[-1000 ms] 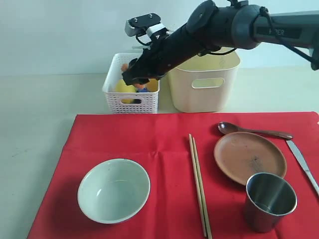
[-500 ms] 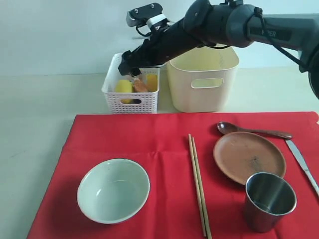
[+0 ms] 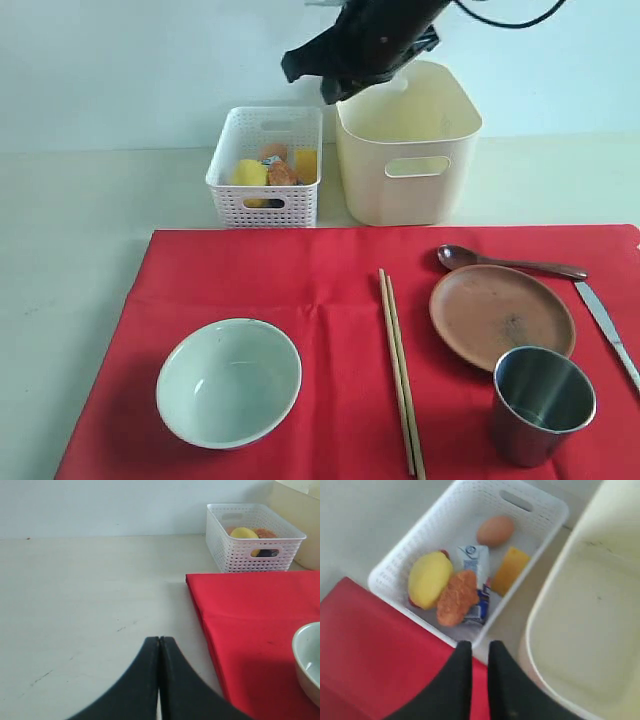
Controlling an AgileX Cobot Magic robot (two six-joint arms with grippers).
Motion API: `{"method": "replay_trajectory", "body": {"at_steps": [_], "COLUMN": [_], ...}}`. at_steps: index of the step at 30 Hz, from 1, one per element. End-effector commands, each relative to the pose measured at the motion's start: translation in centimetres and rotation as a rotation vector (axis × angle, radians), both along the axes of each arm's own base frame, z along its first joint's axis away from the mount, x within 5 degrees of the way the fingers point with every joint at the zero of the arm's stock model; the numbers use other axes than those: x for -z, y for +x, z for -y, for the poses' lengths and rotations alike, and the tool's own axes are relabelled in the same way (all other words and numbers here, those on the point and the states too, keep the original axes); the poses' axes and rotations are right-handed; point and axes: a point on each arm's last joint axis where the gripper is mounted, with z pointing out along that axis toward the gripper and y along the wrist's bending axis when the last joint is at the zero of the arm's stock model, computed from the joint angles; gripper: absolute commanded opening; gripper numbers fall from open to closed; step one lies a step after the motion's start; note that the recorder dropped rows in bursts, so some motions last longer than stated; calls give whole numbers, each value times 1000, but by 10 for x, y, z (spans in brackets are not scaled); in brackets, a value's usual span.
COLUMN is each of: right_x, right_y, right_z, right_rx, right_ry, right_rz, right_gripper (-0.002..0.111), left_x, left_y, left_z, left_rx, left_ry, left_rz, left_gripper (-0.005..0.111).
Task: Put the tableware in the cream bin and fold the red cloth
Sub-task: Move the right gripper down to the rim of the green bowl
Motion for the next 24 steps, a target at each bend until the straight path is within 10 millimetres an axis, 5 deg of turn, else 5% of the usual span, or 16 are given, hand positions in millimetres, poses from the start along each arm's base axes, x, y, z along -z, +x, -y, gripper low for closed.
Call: {"method": "replay_trajectory", "body": {"at_steps": [1, 6, 11, 24], "right_x": [-24, -35, -25, 3], "right_y": [-30, -67, -89, -103], "right_z": [22, 41, 53, 55], "right_rx": [32, 0, -28, -14], "right_ry": [-61, -75, -133, -79], "right_rz": [46, 101, 67, 2], "right_gripper": [0, 0, 0, 0], "left_x": [0, 0, 0, 0], "left_y": [0, 0, 0, 0], "left_z": [0, 0, 0, 0], "left_rx": [-4, -4, -4, -4], "left_ry": [-7, -7, -7, -7], "left_rz": [4, 4, 4, 4], "left_gripper": [0, 0, 0, 0]}}
